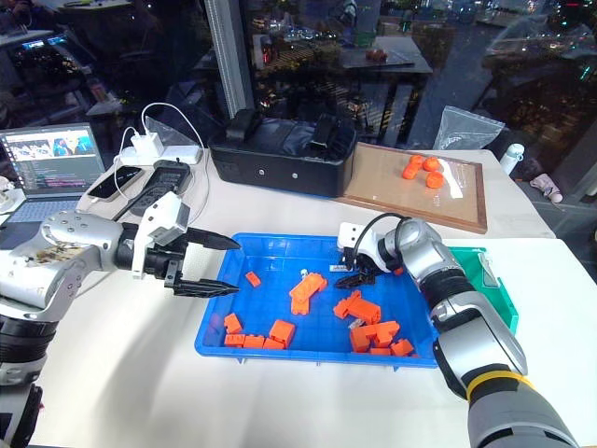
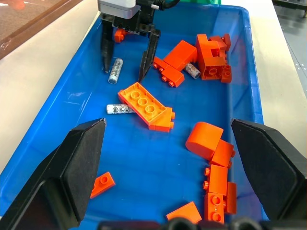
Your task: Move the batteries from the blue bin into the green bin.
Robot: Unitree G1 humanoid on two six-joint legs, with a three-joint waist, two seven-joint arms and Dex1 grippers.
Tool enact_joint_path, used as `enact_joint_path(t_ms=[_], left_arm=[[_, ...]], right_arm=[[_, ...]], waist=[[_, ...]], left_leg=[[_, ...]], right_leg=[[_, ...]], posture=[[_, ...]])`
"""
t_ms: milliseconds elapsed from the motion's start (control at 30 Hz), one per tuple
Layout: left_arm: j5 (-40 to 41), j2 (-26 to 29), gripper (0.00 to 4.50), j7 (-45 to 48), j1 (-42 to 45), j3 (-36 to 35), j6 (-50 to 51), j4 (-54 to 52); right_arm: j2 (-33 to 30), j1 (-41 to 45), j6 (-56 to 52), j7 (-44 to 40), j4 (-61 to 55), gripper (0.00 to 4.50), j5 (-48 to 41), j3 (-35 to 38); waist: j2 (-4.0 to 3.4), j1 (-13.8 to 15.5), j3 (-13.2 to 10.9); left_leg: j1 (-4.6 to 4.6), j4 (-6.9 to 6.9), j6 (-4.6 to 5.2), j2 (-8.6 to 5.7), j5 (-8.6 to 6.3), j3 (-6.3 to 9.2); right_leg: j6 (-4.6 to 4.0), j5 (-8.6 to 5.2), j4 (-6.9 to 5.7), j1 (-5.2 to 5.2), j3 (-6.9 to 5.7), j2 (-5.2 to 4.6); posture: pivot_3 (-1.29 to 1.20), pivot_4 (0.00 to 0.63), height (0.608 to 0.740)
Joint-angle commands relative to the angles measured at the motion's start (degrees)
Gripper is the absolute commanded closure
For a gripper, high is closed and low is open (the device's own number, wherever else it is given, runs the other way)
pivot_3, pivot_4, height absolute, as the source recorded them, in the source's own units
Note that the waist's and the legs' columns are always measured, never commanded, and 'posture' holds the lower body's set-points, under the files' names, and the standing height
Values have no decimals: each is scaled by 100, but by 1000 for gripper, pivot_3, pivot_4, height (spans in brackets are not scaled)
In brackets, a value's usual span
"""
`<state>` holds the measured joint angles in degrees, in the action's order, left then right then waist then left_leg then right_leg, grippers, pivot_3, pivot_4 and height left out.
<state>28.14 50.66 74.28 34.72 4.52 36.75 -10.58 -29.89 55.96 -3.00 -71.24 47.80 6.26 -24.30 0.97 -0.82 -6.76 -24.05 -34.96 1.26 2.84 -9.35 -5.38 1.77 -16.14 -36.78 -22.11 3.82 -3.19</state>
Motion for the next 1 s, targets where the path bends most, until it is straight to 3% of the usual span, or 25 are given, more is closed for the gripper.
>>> enact_joint_path(t_ms=[33,167,200,333,400,567,700,867,900,1000], left_arm=[[73,38,0,-51,33,-153,-10,-138],[75,-91,0,-51,176,-47,-56,-43],[75,-116,0,-54,208,-37,-58,-25],[162,-221,0,-39,318,-78,-17,74],[154,-330,0,47,413,26,-86,192],[29,-576,0,199,664,263,-294,499],[-86,-758,0,311,841,409,-470,725],[-148,-807,0,385,903,454,-540,825],[-152,-810,0,385,903,458,-540,819],[-156,-800,0,366,878,450,-520,772]], right_arm=[[-210,-7,-274,-212,-343,2777,-55,247],[-489,-288,-1148,-392,-1484,4162,-600,773],[-553,-386,-1527,-485,-1879,4263,-849,971],[-1344,-939,-2599,-434,-3508,4263,-1303,1707],[-2174,-1280,-3155,-405,-4083,4264,-1446,2354],[-3521,-2293,-3366,-252,-4509,4264,-1432,3168],[-3915,-3184,-3636,-174,-4747,4264,-1614,3697],[-3766,-3842,-3915,155,-5138,4264,-1760,3675],[-3772,-3976,-3870,211,-5183,3448,-1709,3595],[-3820,-4059,-3771,352,-5262,2437,-1663,3493]], waist=[[0,3,0],[0,9,0],[0,14,0],[-1,25,0],[-1,98,-1],[1,145,1],[-2,61,4],[-10,-38,8],[-10,-32,8],[-10,-1,8]], left_leg=[[0,0,0,0,0,0],[-2,2,0,0,0,0],[-3,2,0,0,0,1],[-7,4,0,0,0,14],[-10,2,0,-4,0,13],[-9,3,-1,-9,-1,-5],[-1,5,-1,-4,-1,-5],[8,8,0,-4,-1,18],[10,9,0,-4,-1,24],[8,7,0,-6,-1,26]], right_leg=[[0,0,0,0,0,0],[0,0,0,-2,0,0],[-1,-1,0,-3,0,0],[-1,-1,-1,-4,-1,-1],[0,-1,4,-3,-7,-4],[3,-4,16,0,-9,-19],[-2,-6,14,2,3,-10],[-2,-7,4,0,20,-2],[0,-8,4,1,20,-1],[5,-11,5,3,17,-2]], posture=[[0,150,740],[0,150,740],[0,150,740],[0,150,740],[0,150,740],[0,150,740],[0,150,740],[0,150,740],[0,150,740],[0,150,740]])
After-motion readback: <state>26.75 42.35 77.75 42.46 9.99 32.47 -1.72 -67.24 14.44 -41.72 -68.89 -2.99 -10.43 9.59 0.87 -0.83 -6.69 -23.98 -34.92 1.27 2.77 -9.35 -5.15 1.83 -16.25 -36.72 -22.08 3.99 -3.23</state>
